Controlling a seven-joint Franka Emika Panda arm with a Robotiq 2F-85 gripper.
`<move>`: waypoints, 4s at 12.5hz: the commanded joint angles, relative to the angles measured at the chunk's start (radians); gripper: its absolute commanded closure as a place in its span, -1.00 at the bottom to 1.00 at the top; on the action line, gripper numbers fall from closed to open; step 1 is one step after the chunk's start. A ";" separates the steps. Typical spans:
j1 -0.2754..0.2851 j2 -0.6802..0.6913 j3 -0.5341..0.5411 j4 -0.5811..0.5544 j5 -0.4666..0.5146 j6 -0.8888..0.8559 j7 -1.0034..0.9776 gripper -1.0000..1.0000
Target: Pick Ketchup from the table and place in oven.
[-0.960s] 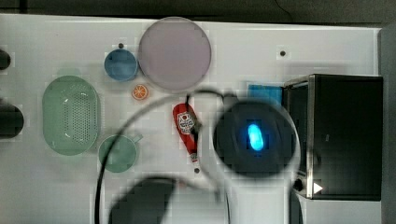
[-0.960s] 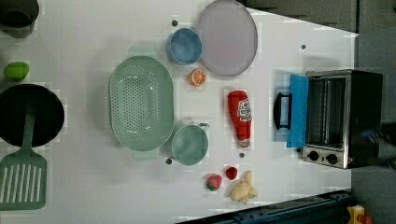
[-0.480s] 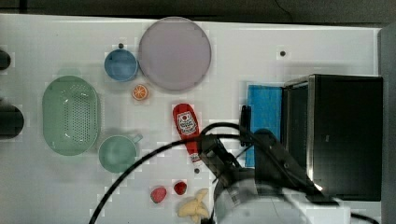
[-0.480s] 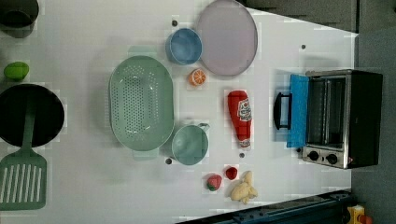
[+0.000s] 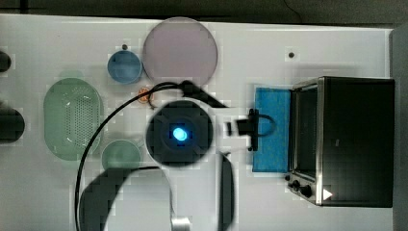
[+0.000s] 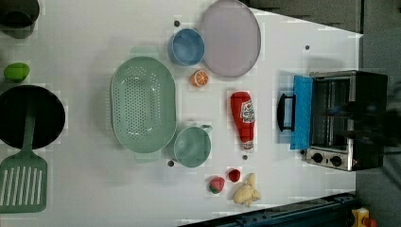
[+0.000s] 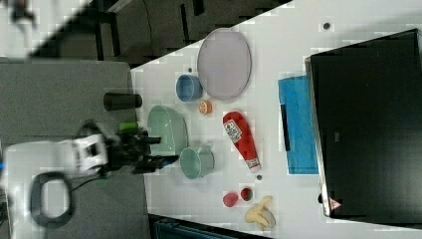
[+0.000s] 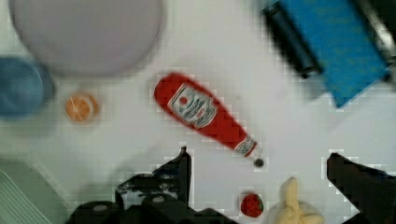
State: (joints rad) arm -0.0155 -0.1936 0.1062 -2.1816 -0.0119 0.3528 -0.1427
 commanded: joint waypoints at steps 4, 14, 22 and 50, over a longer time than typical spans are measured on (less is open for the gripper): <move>0.009 0.138 -0.014 -0.165 -0.004 0.325 -0.586 -1.00; 0.008 0.494 -0.018 -0.235 -0.004 0.770 -0.688 -1.00; 0.007 0.543 -0.024 -0.235 -0.005 0.829 -0.688 -0.22; -0.011 0.529 -0.266 -0.026 -0.934 0.344 -0.009 -0.22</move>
State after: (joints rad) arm -0.0192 0.3491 -0.1282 -2.2578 -0.9248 0.6597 -0.2456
